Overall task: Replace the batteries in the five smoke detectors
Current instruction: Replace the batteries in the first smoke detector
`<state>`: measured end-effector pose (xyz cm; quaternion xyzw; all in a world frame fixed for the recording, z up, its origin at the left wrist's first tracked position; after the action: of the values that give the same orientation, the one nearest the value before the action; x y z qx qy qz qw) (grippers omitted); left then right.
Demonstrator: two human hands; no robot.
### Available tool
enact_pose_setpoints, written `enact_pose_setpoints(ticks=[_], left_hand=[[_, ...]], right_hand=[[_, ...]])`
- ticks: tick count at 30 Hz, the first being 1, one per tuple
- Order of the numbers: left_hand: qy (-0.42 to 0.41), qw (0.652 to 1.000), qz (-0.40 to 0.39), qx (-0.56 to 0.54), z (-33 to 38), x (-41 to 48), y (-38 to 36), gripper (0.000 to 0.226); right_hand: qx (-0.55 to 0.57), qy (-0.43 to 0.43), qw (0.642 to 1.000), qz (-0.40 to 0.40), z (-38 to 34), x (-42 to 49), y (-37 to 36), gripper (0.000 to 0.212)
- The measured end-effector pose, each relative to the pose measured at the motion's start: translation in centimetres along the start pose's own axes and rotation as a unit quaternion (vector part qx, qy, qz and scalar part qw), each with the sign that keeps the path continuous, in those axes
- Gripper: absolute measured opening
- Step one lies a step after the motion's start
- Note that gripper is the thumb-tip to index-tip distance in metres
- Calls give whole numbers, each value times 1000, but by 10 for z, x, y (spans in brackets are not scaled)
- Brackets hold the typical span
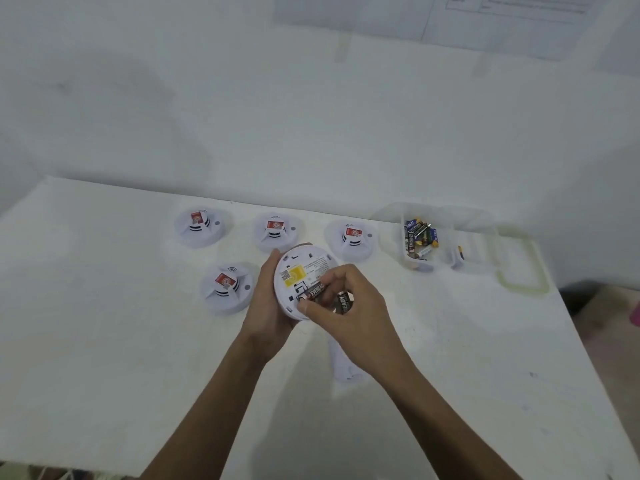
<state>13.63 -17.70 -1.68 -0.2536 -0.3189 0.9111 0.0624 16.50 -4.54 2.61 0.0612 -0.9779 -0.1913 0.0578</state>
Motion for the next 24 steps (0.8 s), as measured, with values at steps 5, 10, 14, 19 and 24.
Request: enact_pose_setpoints(ticks=[5,10,14,19,24], left_hand=[[-57,997,-3,56,4,-3,2,43],[-81,994,1,71,5,-1,5,45],[-80,995,-11,65,10,0,1,60],[-38,999,-22,15,10,3,1,63],[-4,999,-2,-32,8,5,7,58]], right_hand=[[-7,-17,1000,4,-2,3,-5,38],[-45,-31,998,-27,-6,12,-6,41],[-76,-47,995,-36,-10,20,-2,43],[-95,-45,994,-40,-15,22,1,46],[-58,-7,997,-40,-15,12,0,25]])
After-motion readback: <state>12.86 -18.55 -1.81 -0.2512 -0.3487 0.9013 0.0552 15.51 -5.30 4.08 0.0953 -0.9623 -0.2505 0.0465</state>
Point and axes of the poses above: each hand's wrist, its own x-axis towards the middle knuckle, its own y-axis out of the back of the hand, z = x × y, the point moved 1 cm from there along x, towards the middle knuckle, and after that the axes turned 10 degrees about y, right-handed, at the moved point
